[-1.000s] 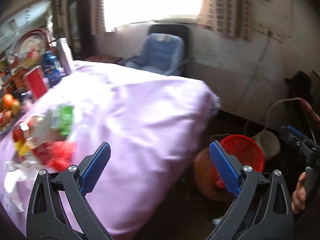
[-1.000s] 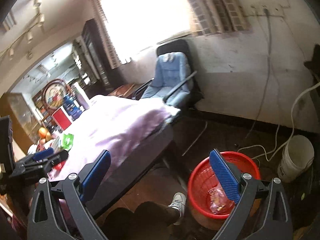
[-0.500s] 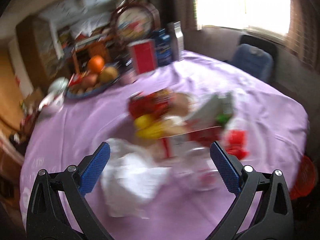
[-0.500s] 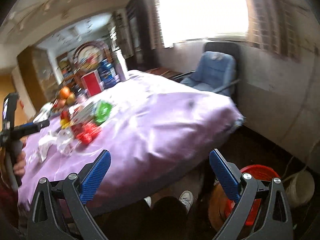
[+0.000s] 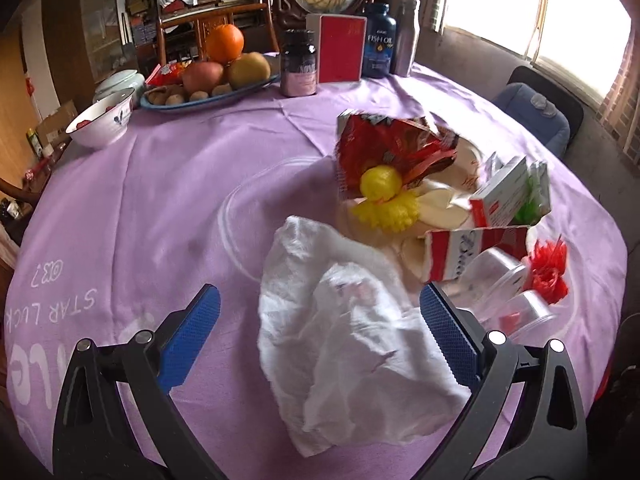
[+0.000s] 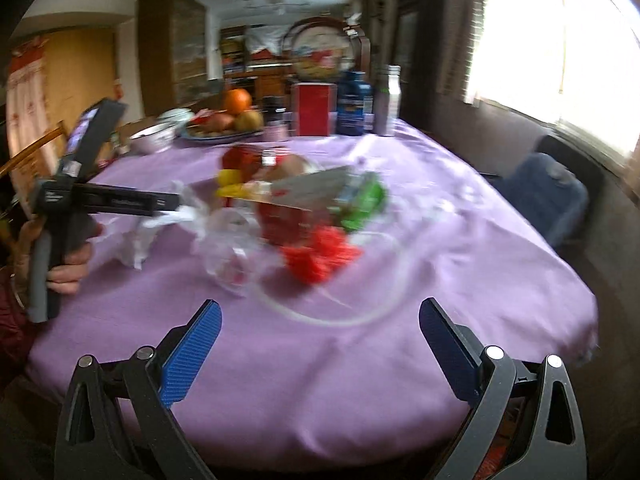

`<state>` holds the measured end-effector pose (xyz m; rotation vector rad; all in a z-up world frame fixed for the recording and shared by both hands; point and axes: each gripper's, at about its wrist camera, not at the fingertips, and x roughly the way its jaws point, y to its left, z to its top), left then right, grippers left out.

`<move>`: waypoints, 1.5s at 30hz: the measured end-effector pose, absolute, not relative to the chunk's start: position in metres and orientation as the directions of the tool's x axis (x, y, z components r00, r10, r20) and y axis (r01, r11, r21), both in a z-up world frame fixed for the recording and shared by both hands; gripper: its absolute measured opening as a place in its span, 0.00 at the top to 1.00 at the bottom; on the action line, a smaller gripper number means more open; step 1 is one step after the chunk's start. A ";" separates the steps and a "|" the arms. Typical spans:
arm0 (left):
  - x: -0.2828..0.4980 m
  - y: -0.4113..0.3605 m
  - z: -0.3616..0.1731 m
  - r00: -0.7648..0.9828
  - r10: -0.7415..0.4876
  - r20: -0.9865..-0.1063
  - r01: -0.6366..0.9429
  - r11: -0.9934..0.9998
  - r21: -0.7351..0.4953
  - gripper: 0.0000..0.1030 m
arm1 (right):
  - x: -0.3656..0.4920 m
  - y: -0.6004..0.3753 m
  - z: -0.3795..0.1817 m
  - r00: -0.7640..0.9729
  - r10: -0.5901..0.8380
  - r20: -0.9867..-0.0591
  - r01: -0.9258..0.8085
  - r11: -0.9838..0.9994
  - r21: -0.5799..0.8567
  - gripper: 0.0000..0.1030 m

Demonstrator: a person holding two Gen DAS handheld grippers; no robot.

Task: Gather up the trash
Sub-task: 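Grasp the crumpled white tissue with the left tool, then grasp the clear plastic cup with the right tool while the left tool holds the tissue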

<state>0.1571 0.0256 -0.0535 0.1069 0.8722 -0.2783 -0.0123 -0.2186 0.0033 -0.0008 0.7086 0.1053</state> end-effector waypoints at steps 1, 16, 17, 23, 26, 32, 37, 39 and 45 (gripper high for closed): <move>0.158 0.028 -0.057 0.601 -0.191 -0.776 0.281 0.959 -0.018 0.08 | -0.009 -0.214 0.003 0.750 0.112 -0.652 -0.112 0.993 0.042 0.06; 0.160 0.042 -0.057 0.587 -0.190 -0.787 0.260 0.965 -0.039 0.86 | 0.050 -0.161 -0.020 0.654 0.332 -0.680 -0.250 0.943 0.220 0.06; 0.159 0.043 -0.054 0.598 -0.184 -0.780 0.255 0.966 -0.032 0.86 | 0.054 -0.158 -0.020 0.655 0.329 -0.681 -0.251 0.944 0.214 0.06; 0.165 0.052 -0.047 0.605 -0.184 -0.775 0.228 0.972 -0.053 0.86 | 0.075 -0.151 -0.025 0.637 0.339 -0.692 -0.233 0.941 0.247 0.06; 0.168 0.051 -0.050 0.593 -0.187 -0.783 0.232 0.971 -0.057 0.86 | 0.083 -0.151 -0.030 0.627 0.336 -0.702 -0.214 0.942 0.259 0.08; 0.168 0.044 -0.058 0.570 -0.186 -0.801 0.253 0.966 -0.044 0.85 | 0.091 -0.161 -0.046 0.583 0.346 -0.735 -0.165 0.936 0.309 0.39; 0.168 0.039 -0.066 0.534 -0.206 -0.820 0.274 0.960 -0.062 0.82 | 0.088 -0.166 -0.047 0.575 0.369 -0.730 -0.171 0.927 0.334 0.45; 0.169 0.037 -0.068 0.531 -0.198 -0.824 0.277 0.960 -0.052 0.82 | 0.083 -0.166 -0.043 0.588 0.380 -0.714 -0.185 0.923 0.338 0.45; 0.166 0.033 -0.068 0.516 -0.240 -0.822 0.316 0.945 -0.078 0.82 | 0.072 -0.169 -0.031 0.623 0.385 -0.681 -0.203 0.920 0.335 0.45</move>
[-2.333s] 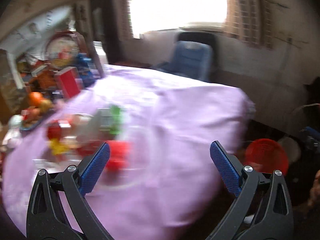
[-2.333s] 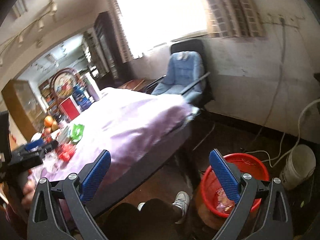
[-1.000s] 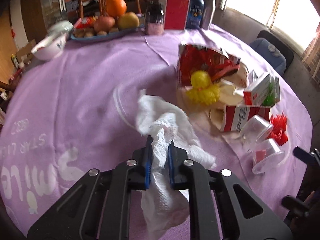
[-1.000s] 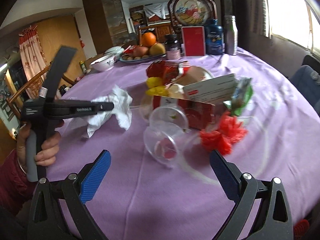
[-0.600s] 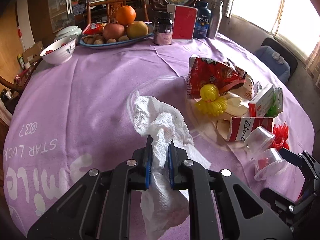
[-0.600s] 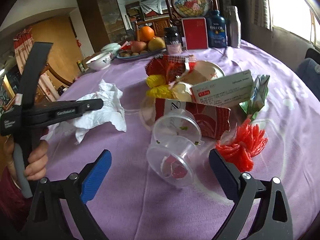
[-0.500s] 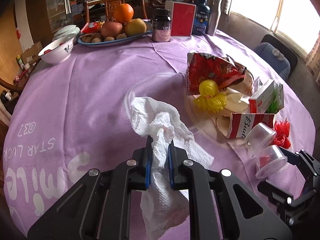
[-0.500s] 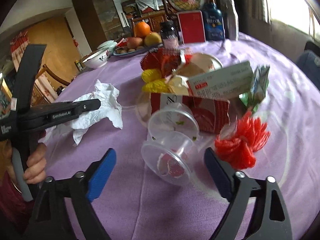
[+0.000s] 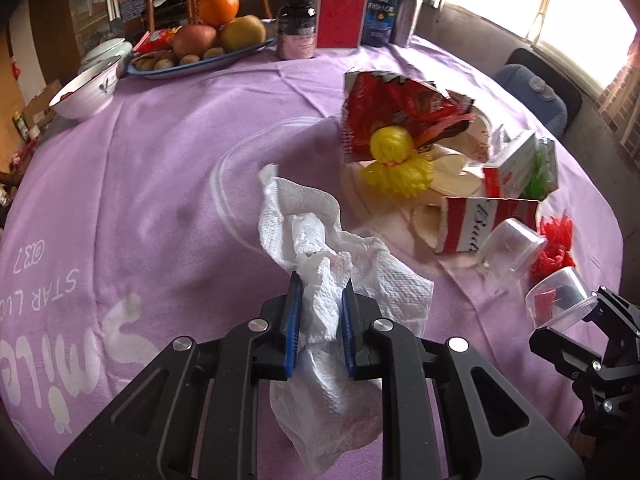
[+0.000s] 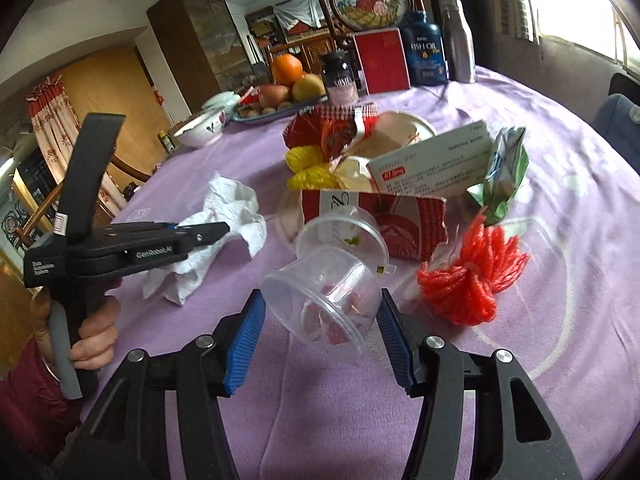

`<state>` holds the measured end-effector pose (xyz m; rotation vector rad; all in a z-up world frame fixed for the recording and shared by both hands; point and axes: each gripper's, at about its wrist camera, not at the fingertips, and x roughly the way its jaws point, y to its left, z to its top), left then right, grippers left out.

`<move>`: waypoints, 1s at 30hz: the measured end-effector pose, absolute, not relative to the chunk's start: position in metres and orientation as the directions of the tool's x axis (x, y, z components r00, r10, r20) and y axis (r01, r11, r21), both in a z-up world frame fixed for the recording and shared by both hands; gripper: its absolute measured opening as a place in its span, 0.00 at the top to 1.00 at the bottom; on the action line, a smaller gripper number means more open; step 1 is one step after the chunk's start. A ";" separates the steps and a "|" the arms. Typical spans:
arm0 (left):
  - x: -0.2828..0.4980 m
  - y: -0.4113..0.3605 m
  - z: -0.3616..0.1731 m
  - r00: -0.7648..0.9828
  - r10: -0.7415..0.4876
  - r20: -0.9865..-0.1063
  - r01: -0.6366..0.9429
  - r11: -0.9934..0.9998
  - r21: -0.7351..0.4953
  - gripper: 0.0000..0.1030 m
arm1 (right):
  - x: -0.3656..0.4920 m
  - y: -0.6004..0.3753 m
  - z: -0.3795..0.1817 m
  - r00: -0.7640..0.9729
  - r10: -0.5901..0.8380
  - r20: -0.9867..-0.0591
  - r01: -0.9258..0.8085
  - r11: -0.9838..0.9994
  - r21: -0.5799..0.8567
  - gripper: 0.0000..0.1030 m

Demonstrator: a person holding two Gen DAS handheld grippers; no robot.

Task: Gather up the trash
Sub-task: 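Grasp the clear plastic cup with the right tool while the left tool holds the tissue, then carry the cup and tissue to the red wastebasket with both tools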

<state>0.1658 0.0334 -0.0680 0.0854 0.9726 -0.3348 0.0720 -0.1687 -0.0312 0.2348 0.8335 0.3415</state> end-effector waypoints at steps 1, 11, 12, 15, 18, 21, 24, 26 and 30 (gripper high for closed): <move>0.164 0.033 -0.066 0.520 -0.250 -0.817 0.324 0.942 -0.082 0.83 | 0.069 -0.171 -0.028 0.633 0.386 -0.671 -0.202 0.919 0.338 0.45; 0.144 0.035 -0.031 0.637 -0.276 -0.720 0.343 0.938 -0.057 0.91 | 0.048 -0.190 -0.009 0.698 0.350 -0.625 -0.169 0.928 0.331 0.45; 0.143 0.036 -0.028 0.646 -0.274 -0.713 0.337 0.940 -0.056 0.91 | 0.046 -0.192 -0.008 0.703 0.346 -0.622 -0.166 0.929 0.330 0.45; 0.145 0.042 -0.024 0.643 -0.299 -0.705 0.339 0.937 -0.089 0.91 | 0.037 -0.204 -0.003 0.724 0.327 -0.607 -0.146 0.933 0.329 0.45; 0.143 0.043 -0.020 0.644 -0.312 -0.699 0.334 0.936 -0.110 0.91 | 0.029 -0.217 0.001 0.742 0.307 -0.596 -0.124 0.936 0.329 0.45; 0.137 0.039 -0.018 0.652 -0.314 -0.690 0.330 0.937 -0.115 0.91 | 0.019 -0.234 0.003 0.761 0.283 -0.584 -0.094 0.938 0.332 0.45; 0.128 0.027 -0.016 0.649 -0.326 -0.688 0.336 0.933 -0.126 0.91 | 0.011 -0.251 0.006 0.779 0.260 -0.570 -0.064 0.938 0.340 0.45; 0.123 0.020 -0.016 0.644 -0.333 -0.689 0.341 0.931 -0.132 0.91 | 0.004 -0.264 0.007 0.791 0.246 -0.560 -0.043 0.936 0.349 0.45; 0.112 0.003 -0.012 0.640 -0.355 -0.681 0.358 0.923 -0.145 0.91 | -0.013 -0.290 0.010 0.817 0.210 -0.537 -0.001 0.932 0.362 0.45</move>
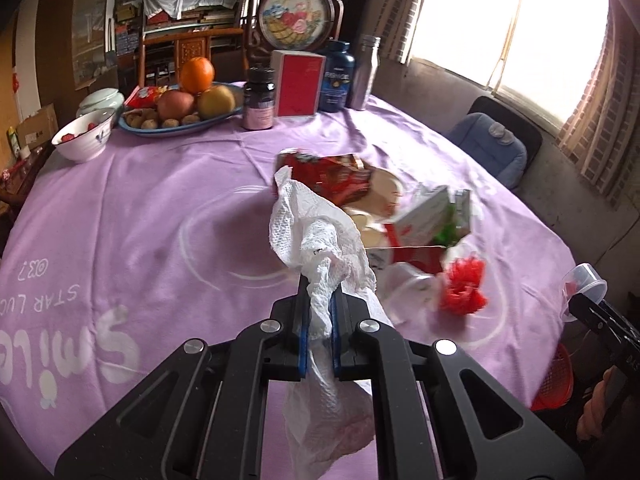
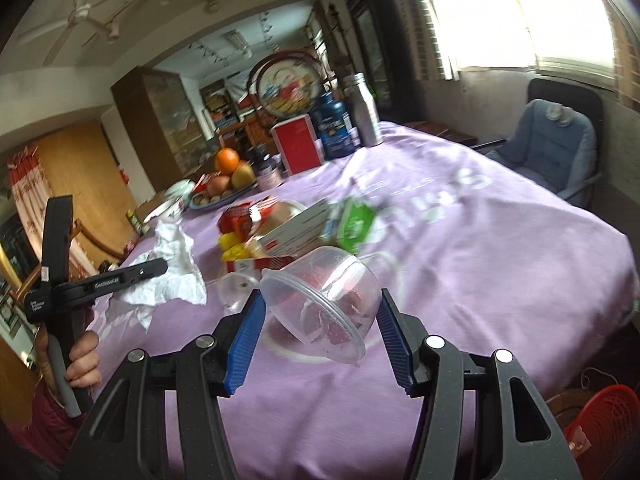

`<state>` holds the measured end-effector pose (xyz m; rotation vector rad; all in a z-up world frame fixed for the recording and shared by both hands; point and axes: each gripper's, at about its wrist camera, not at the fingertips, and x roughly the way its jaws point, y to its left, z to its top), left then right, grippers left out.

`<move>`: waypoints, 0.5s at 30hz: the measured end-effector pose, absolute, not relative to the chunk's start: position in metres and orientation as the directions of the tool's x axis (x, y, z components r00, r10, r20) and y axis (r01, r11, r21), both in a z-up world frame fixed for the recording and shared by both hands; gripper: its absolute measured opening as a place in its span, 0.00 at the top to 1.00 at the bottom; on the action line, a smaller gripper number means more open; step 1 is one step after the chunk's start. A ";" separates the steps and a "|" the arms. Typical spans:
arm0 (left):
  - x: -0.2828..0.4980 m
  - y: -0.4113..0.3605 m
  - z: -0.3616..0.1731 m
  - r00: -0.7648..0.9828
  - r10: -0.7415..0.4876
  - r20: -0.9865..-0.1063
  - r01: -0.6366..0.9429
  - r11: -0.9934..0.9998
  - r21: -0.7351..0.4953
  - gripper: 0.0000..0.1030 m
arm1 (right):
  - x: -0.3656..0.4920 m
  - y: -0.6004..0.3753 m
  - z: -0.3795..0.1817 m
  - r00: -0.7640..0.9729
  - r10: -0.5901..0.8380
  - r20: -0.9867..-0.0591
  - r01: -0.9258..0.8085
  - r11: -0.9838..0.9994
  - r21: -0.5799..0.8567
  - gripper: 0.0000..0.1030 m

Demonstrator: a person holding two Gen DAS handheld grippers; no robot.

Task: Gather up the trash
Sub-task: 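Carry the cup and tissue to the red wastebasket with both tools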

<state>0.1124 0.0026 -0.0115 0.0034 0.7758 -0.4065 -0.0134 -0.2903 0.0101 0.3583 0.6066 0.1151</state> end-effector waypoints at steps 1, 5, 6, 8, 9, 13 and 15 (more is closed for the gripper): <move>0.108 -0.004 -0.009 0.645 -0.355 -0.677 0.363 0.922 -0.137 0.91 | -0.018 -0.298 0.010 0.823 0.201 -0.531 0.010 0.930 0.369 0.45; 0.096 -0.025 -0.001 0.645 -0.374 -0.666 0.397 0.909 -0.126 0.91 | -0.039 -0.326 0.007 0.840 0.157 -0.519 0.063 0.922 0.381 0.45; 0.091 -0.033 0.002 0.645 -0.382 -0.662 0.410 0.904 -0.122 0.91 | -0.044 -0.333 0.007 0.843 0.145 -0.517 0.076 0.921 0.382 0.45; 0.084 -0.045 0.006 0.642 -0.395 -0.656 0.434 0.894 -0.114 0.91 | -0.055 -0.348 0.005 0.849 0.110 -0.517 0.115 0.916 0.383 0.45; 0.082 -0.050 0.007 0.640 -0.402 -0.654 0.443 0.889 -0.113 0.91 | -0.062 -0.356 0.004 0.852 0.094 -0.516 0.134 0.912 0.387 0.45; 0.070 -0.079 0.009 0.613 -0.450 -0.649 0.497 0.859 -0.126 0.91 | -0.089 -0.385 -0.001 0.854 0.016 -0.520 0.215 0.899 0.381 0.45; 0.066 -0.090 0.009 0.599 -0.469 -0.649 0.519 0.844 -0.131 0.91 | -0.105 -0.402 -0.004 0.849 -0.034 -0.528 0.268 0.888 0.373 0.45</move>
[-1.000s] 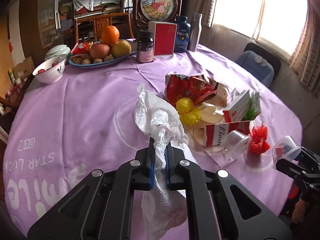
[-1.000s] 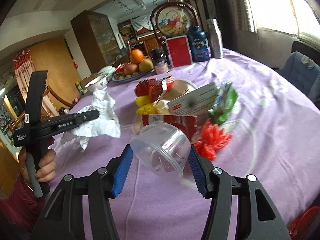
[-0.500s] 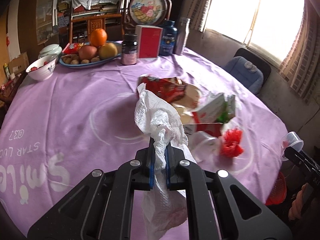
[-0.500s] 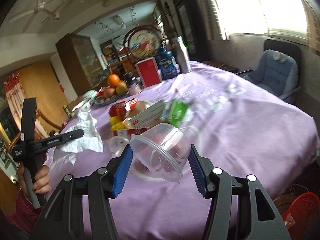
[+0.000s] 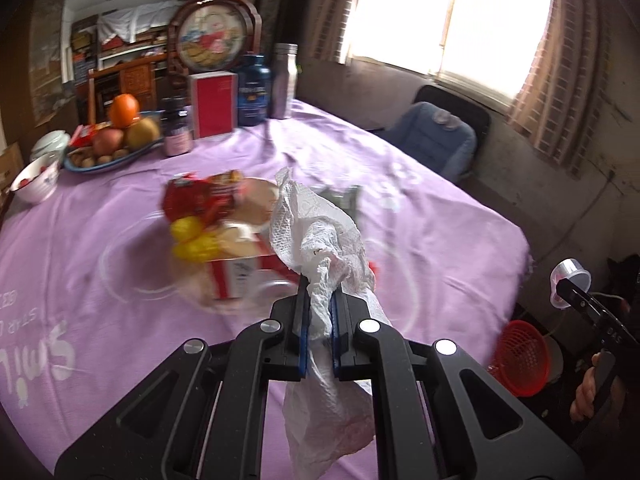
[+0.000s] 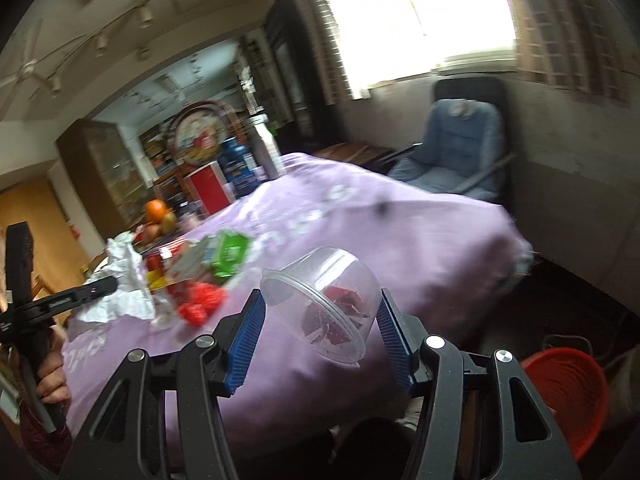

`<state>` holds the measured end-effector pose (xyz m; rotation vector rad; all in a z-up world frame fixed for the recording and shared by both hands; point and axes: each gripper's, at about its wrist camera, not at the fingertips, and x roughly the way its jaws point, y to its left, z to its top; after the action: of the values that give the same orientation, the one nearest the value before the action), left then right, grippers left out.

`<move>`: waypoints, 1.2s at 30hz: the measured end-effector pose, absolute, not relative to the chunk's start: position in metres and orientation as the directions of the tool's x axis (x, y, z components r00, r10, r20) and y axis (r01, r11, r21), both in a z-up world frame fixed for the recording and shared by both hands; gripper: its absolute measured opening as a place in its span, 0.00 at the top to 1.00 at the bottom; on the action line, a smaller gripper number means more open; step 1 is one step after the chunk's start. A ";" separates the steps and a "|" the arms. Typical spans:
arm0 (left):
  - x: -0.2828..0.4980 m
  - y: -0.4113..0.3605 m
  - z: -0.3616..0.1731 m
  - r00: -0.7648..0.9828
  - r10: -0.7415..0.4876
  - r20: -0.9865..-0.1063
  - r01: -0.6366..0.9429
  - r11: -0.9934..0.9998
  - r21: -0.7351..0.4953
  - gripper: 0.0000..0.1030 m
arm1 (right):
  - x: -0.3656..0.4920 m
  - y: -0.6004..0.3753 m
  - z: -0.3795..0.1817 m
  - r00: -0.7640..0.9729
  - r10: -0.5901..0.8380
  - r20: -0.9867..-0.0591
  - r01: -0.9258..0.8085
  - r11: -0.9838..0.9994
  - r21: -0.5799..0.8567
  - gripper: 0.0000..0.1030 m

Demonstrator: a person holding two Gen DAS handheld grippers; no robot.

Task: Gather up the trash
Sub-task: 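Carry the cup and tissue to the red wastebasket with both tools, then open both tools to drop the cup and tissue into the basket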

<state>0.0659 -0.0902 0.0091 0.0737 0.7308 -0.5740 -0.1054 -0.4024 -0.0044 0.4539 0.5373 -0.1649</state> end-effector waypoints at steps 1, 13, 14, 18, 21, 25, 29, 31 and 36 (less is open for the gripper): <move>0.063 -0.099 0.009 0.587 -0.484 -0.649 0.536 0.833 -0.136 0.91 | -0.111 -0.409 -0.006 0.846 -0.051 -0.531 0.286 0.884 0.370 0.45; 0.039 -0.184 0.006 0.479 -0.570 -0.668 0.685 0.718 -0.122 0.91 | -0.204 -0.497 -0.050 0.725 -0.285 -0.627 0.572 0.756 0.317 0.45; 0.036 -0.191 0.005 0.471 -0.574 -0.670 0.695 0.709 -0.118 0.91 | -0.207 -0.504 -0.057 0.714 -0.283 -0.640 0.584 0.745 0.323 0.45; 0.029 -0.216 0.002 0.445 -0.583 -0.680 0.726 0.679 -0.107 0.91 | -0.212 -0.521 -0.082 0.655 -0.300 -0.694 0.636 0.714 0.292 0.43; 0.021 -0.234 0.001 0.428 -0.589 -0.686 0.749 0.656 -0.096 0.91 | -0.218 -0.535 -0.101 0.629 -0.290 -0.721 0.670 0.673 0.314 0.34; 0.014 -0.259 -0.002 0.403 -0.592 -0.698 0.777 0.624 -0.082 0.91 | -0.234 -0.546 -0.104 0.669 -0.279 -0.689 0.664 0.640 0.386 0.34; 0.005 -0.283 -0.005 0.372 -0.600 -0.709 0.806 0.588 -0.075 0.91 | -0.245 -0.551 -0.096 0.686 -0.316 -0.656 0.670 0.624 0.401 0.17; -0.002 -0.297 -0.008 0.349 -0.606 -0.715 0.824 0.561 -0.073 0.91 | -0.251 -0.553 -0.094 0.683 -0.342 -0.645 0.684 0.608 0.402 0.10; -0.026 -0.337 -0.019 0.285 -0.619 -0.732 0.881 0.471 -0.055 0.91 | -0.263 -0.563 -0.092 0.678 -0.368 -0.636 0.702 0.581 0.412 0.10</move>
<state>-0.0261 -0.3371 -0.0187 0.3973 0.7691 -1.0384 -0.2634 -0.5629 -0.0921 0.7013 0.5263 -0.6595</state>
